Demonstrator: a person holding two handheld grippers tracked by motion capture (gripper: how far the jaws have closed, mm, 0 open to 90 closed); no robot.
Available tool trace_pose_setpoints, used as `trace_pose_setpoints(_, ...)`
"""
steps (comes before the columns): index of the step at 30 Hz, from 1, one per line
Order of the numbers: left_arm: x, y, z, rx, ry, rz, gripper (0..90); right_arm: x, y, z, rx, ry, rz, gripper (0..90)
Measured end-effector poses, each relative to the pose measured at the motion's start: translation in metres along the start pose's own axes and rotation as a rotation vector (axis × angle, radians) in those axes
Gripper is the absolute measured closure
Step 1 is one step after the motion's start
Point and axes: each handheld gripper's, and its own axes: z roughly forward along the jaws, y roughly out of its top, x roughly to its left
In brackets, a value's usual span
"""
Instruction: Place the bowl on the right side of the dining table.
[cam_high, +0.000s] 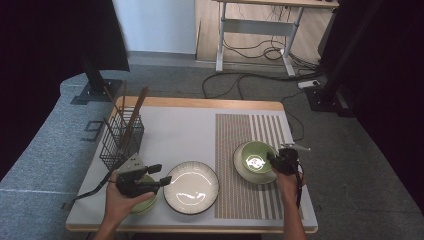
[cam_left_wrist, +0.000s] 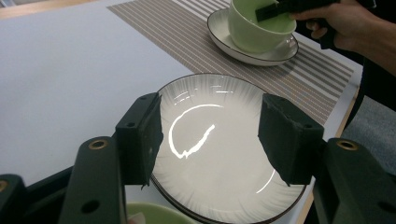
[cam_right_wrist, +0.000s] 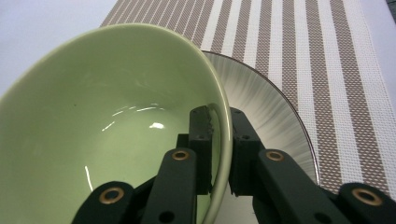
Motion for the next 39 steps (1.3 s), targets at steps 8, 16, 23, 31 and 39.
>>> trace_pose_setpoints(8, 0.001, 0.0, -0.002, -0.002, 0.002, -0.003, 39.5, -0.002, 0.0, 0.0, -0.005, 0.0, 0.008, 79.3)
trace_pose_setpoints(16, 0.002, 0.0, -0.003, -0.003, 0.006, -0.006, 39.4, -0.001, 0.001, 0.0, -0.022, -0.002, 0.003, 77.0)
trace_pose_setpoints(23, 0.005, -0.001, -0.004, -0.009, 0.013, -0.012, 39.4, -0.003, 0.002, -0.006, -0.067, -0.007, 0.013, 70.4)
trace_pose_setpoints(31, 0.011, -0.001, -0.01, -0.041, 0.019, -0.028, 38.8, 0.001, 0.007, -0.022, -0.134, -0.011, -0.007, 55.3)
trace_pose_setpoints(39, 0.016, -0.002, -0.014, -0.051, 0.018, -0.042, 39.3, 0.017, 0.012, -0.032, -0.195, 0.05, -0.061, 49.7)
